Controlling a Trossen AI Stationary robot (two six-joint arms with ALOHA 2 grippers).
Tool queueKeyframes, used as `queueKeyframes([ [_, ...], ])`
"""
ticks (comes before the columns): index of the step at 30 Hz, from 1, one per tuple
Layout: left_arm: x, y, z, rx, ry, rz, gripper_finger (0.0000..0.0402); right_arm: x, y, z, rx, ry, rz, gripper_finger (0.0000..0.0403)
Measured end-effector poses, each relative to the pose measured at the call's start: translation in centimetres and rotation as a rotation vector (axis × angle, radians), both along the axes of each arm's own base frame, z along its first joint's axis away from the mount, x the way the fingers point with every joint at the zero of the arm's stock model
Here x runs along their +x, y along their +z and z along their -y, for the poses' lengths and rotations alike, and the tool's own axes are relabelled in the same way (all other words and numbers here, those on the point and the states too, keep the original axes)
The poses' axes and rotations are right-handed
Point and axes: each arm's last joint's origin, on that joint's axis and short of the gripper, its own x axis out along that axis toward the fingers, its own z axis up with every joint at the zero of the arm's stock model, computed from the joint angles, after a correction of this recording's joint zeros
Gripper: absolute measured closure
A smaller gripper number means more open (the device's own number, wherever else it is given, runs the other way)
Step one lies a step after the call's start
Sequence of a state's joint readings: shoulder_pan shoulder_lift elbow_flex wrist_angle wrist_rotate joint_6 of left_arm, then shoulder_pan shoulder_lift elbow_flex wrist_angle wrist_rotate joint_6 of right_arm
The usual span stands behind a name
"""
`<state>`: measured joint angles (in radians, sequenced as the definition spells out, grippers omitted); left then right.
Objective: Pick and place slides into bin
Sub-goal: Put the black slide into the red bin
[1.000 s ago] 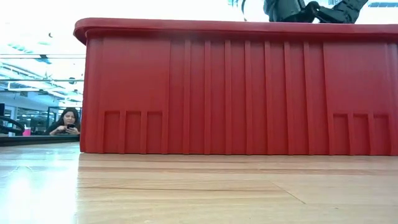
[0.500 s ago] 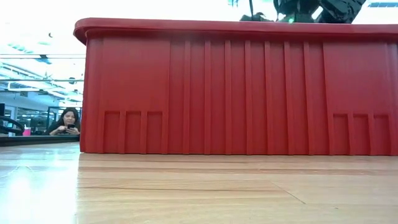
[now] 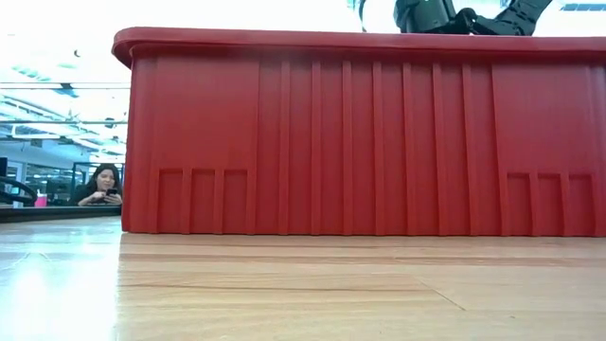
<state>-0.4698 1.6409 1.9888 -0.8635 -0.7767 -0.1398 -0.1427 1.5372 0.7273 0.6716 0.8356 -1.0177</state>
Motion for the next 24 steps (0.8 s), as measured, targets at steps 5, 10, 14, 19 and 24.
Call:
queueKeyframes([
  [5,0.0,0.0,0.0,0.0,0.0,0.0,0.0289,-0.16,-0.02,0.58,0.015,-0.03,0.019,0.0401],
  [10,0.0,0.0,0.0,0.002,-0.001,-0.001,0.0289,-0.3,-0.14,0.93,0.018,-0.057,0.008,0.04],
  [14,0.0,0.0,0.0,0.003,-0.001,-0.001,0.0289,-0.29,-0.35,0.89,0.027,-0.033,-0.016,0.0391],
  [19,0.0,0.0,0.0,0.006,-0.003,-0.003,0.0289,-0.31,-0.62,0.83,0.039,-0.011,-0.046,0.0372],
  [24,0.0,0.0,0.0,0.005,-0.003,-0.003,0.0289,-0.32,-0.63,0.83,0.038,-0.013,-0.046,0.0366],
])
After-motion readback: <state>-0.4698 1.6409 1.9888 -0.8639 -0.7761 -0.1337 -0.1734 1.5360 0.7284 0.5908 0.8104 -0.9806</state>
